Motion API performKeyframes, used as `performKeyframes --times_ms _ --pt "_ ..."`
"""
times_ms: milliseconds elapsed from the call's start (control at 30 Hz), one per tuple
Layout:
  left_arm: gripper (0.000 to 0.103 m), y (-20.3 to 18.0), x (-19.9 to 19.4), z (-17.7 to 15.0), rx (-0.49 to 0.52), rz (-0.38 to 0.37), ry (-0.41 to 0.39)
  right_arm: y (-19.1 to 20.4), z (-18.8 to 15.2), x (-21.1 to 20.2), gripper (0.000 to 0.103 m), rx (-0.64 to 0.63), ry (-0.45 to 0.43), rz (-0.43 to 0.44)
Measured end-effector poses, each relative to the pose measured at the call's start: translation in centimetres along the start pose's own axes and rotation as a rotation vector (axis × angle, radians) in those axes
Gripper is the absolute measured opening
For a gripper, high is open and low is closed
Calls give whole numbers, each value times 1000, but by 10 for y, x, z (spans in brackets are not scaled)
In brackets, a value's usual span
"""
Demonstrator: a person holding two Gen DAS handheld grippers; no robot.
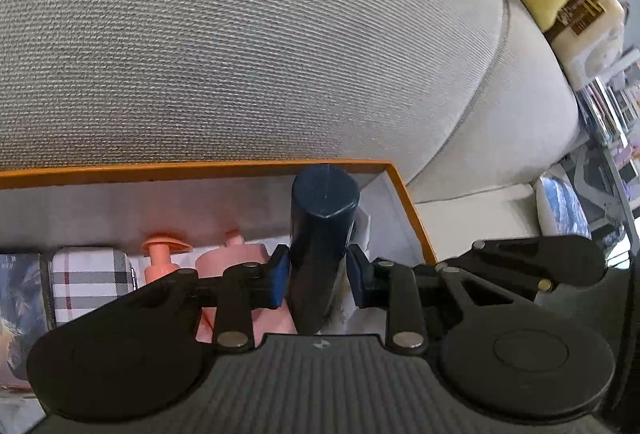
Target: Organize rigid objects
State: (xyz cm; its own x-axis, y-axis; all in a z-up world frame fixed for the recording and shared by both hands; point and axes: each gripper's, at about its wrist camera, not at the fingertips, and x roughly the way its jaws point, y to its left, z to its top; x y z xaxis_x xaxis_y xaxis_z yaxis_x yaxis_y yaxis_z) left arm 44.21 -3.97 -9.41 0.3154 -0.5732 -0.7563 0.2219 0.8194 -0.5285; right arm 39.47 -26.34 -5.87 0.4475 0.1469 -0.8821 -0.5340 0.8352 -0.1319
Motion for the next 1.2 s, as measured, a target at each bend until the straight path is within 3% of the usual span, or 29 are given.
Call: performKeyframes --times_ms 133,333,433,533,700,767,900,1033,1200 --pt "34 3 3 6 -13 -13 17 -3 -5 -1 7 9 -12 1" --pt "34 25 -3 19 -159 -44 124 -7 -12 -16 7 35 -19 25" --pt "34 30 -4 21 -168 -60 195 -8 -17 -20 9 32 -26 25" --pt "34 30 0 24 -178 -67 199 -13 -16 -15 10 42 -28 35" --pt "34 18 8 26 -150 -49 172 -8 -14 -19 24 -20 -51 41" --pt "34 15 10 24 -146 -41 157 -6 -13 -16 24 -31 -27 16" --pt "34 -1 18 14 -104 -6 88 -7 -9 -16 26 -9 7 51" --pt "35 -11 18 -7 -32 -13 -40 -3 -11 -24 27 -17 9 37" --pt "36 -14 18 -20 -69 -16 -122 -9 -12 -33 26 23 -16 36"
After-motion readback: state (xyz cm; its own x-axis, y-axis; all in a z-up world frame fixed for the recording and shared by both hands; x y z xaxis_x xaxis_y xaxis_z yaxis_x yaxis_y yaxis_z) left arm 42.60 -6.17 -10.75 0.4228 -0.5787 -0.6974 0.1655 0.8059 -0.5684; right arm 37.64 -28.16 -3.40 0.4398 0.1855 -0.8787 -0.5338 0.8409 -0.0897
